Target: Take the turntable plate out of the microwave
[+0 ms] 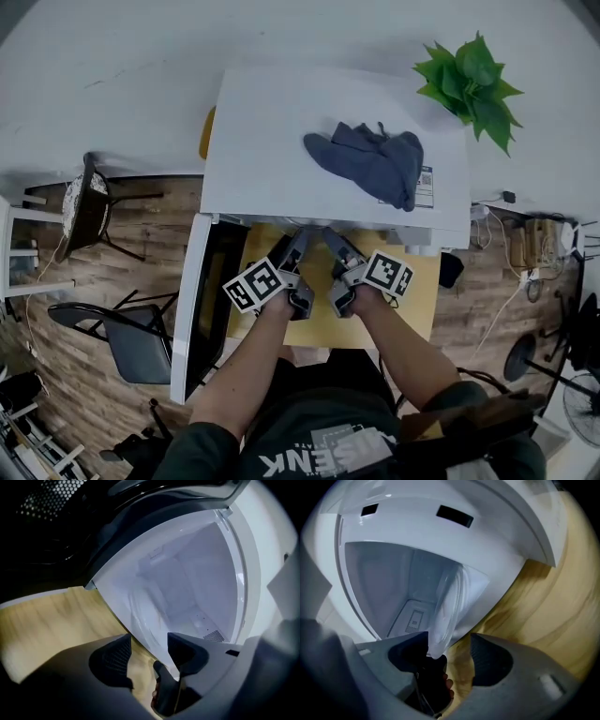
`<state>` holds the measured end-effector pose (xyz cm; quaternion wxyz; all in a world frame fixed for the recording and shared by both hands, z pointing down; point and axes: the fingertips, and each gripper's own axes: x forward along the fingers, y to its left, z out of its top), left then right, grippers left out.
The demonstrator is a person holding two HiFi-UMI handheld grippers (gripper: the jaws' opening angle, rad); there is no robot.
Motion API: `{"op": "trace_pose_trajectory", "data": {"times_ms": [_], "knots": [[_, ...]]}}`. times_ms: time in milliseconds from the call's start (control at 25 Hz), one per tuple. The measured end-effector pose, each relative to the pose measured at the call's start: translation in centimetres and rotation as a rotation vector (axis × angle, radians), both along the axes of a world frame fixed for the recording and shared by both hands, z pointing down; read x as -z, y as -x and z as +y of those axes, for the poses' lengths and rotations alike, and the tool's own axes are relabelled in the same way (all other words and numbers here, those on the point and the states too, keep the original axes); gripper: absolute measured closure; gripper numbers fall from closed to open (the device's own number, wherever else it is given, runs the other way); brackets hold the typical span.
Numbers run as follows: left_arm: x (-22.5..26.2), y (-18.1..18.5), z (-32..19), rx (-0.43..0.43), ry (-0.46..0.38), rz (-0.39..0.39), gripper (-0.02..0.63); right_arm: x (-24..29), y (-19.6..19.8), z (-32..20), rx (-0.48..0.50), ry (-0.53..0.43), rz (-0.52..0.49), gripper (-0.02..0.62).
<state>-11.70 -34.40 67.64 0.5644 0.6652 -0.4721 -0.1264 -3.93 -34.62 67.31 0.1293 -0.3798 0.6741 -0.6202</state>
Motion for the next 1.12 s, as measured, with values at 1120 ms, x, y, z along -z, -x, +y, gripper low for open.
{"op": "trace_pose_trajectory", "data": {"times_ms": [1120], "knots": [[-1.8,0.7,-1.2,0.058,0.044,0.138,0.391,0.9,2.0,-1.5,-0.054,0.02,-0.271,0.535]]}}
